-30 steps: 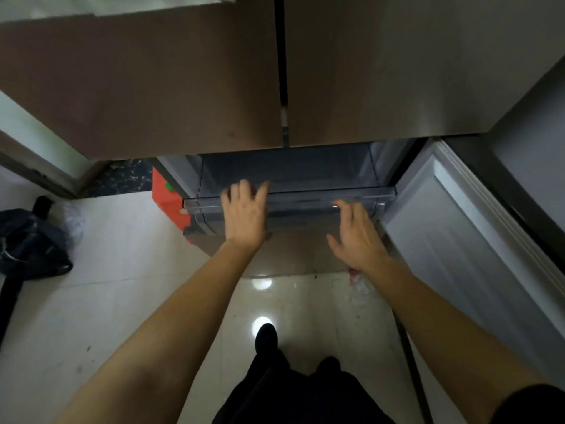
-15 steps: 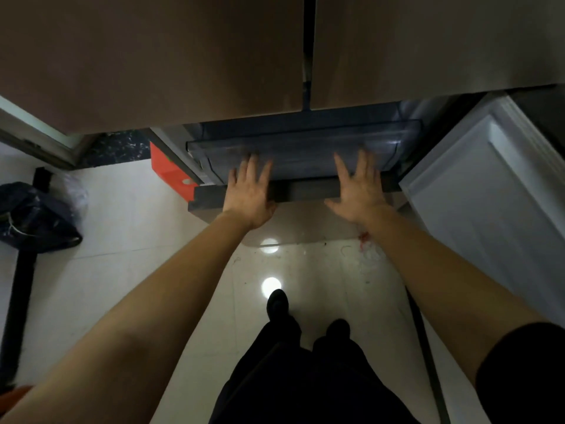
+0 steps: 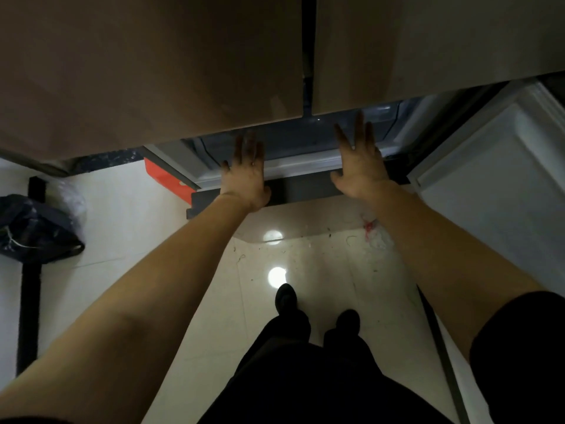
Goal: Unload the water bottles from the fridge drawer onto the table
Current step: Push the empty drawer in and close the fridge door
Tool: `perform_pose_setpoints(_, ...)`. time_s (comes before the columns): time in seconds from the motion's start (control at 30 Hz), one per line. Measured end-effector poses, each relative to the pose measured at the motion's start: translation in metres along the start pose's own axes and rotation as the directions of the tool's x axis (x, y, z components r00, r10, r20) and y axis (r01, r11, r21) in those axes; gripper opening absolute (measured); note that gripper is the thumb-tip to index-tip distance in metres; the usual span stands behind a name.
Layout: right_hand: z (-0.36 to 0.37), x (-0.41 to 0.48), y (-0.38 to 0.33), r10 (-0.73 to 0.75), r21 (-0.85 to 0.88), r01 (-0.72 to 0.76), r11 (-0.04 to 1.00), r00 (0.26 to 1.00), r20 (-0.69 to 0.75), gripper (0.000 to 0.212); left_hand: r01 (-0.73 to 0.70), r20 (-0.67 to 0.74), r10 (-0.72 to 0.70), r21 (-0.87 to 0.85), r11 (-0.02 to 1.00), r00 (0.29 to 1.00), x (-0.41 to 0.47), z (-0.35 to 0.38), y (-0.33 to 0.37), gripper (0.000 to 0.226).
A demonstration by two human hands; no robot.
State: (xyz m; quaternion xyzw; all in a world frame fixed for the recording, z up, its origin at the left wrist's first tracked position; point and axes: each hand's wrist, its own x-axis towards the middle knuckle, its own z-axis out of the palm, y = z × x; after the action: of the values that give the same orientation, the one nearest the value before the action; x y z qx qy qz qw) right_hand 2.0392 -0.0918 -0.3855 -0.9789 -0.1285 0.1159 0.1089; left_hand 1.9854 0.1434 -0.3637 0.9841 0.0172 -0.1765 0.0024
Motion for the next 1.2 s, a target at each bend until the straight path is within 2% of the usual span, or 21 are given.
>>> perform_pose_setpoints(0.1,-0.011,-0.018,0.001,0.027,0.086,-0.013,0.996,0.986,-0.162,0.065,-0.006,-0.036,0.004,-0.046,0.999,0.999,-0.002,-0.002,0.003,0.089)
perform_pose_setpoints(0.17,-0.022,-0.042,0.004,0.031,0.152,0.021,0.988,0.942,-0.334,0.047,-0.018,-0.099,0.011,-0.071,0.997,0.995,-0.004,-0.003,0.005,0.080)
perform_pose_setpoints(0.27,-0.047,-0.089,0.018,0.005,0.155,0.120,0.981,0.775,-0.632,0.029,-0.098,-0.235,0.072,-0.099,0.990,0.969,-0.008,-0.006,0.027,0.064)
perform_pose_setpoints(0.37,-0.087,-0.143,0.041,0.045,0.098,0.058,0.993,0.594,-0.803,0.022,-0.302,-0.375,0.232,-0.139,0.943,0.898,-0.012,-0.017,0.078,0.055)
perform_pose_setpoints(0.43,-0.116,-0.182,0.060,0.114,0.097,-0.061,0.993,0.479,-0.870,0.022,-0.464,-0.459,0.354,-0.150,0.873,0.815,-0.017,-0.029,0.123,0.054)
perform_pose_setpoints(0.53,-0.149,-0.237,0.098,0.276,0.138,-0.380,0.914,0.338,-0.900,0.024,-0.679,-0.553,0.508,-0.150,0.719,0.660,-0.034,-0.049,0.198,0.057)
perform_pose_setpoints(0.6,-0.155,-0.280,0.130,0.464,0.200,-0.625,0.755,0.294,-0.835,0.034,-0.788,-0.593,0.585,-0.144,0.599,0.553,-0.055,-0.061,0.246,0.059)
perform_pose_setpoints(0.67,-0.149,-0.326,0.152,0.661,0.234,-0.794,0.561,0.260,-0.704,0.049,-0.864,-0.583,0.666,-0.134,0.484,0.464,-0.082,-0.063,0.287,0.060)
perform_pose_setpoints(0.7,-0.144,-0.344,0.156,0.694,0.202,-0.834,0.514,0.267,-0.668,0.053,-0.880,-0.554,0.703,-0.122,0.460,0.445,-0.095,-0.058,0.303,0.060)
perform_pose_setpoints(0.73,-0.140,-0.357,0.156,0.687,0.139,-0.848,0.511,0.306,-0.659,0.050,-0.880,-0.523,0.725,-0.110,0.463,0.447,-0.106,-0.053,0.314,0.061)
perform_pose_setpoints(0.8,-0.134,-0.368,0.149,0.640,0.003,-0.836,0.548,0.417,-0.646,0.038,-0.855,-0.492,0.717,-0.124,0.503,0.493,-0.120,-0.041,0.322,0.061)
perform_pose_setpoints(0.87,-0.134,-0.368,0.141,0.636,-0.027,-0.817,0.576,0.468,-0.614,0.036,-0.834,-0.488,0.692,-0.161,0.527,0.532,-0.122,-0.037,0.316,0.060)
perform_pose_setpoints(0.97,-0.131,-0.375,0.135,0.655,-0.005,-0.794,0.608,0.505,-0.562,0.047,-0.816,-0.437,0.694,-0.215,0.537,0.572,-0.129,-0.042,0.305,0.059)
perform_pose_setpoints(1.03,-0.136,-0.384,0.128,0.662,0.074,-0.737,0.672,0.553,-0.506,0.050,-0.784,-0.387,0.682,-0.283,0.552,0.620,-0.141,-0.048,0.302,0.059)
perform_pose_setpoints(1.13,-0.150,-0.403,0.119,0.648,0.173,-0.628,0.758,0.701,-0.297,0.053,-0.695,-0.300,0.639,-0.455,0.557,0.708,-0.167,-0.053,0.300,0.065)
perform_pose_setpoints(1.2,-0.156,-0.420,0.114,0.580,0.206,-0.548,0.811,0.802,-0.147,0.055,-0.601,-0.246,0.597,-0.610,0.517,0.763,-0.196,-0.049,0.297,0.071)
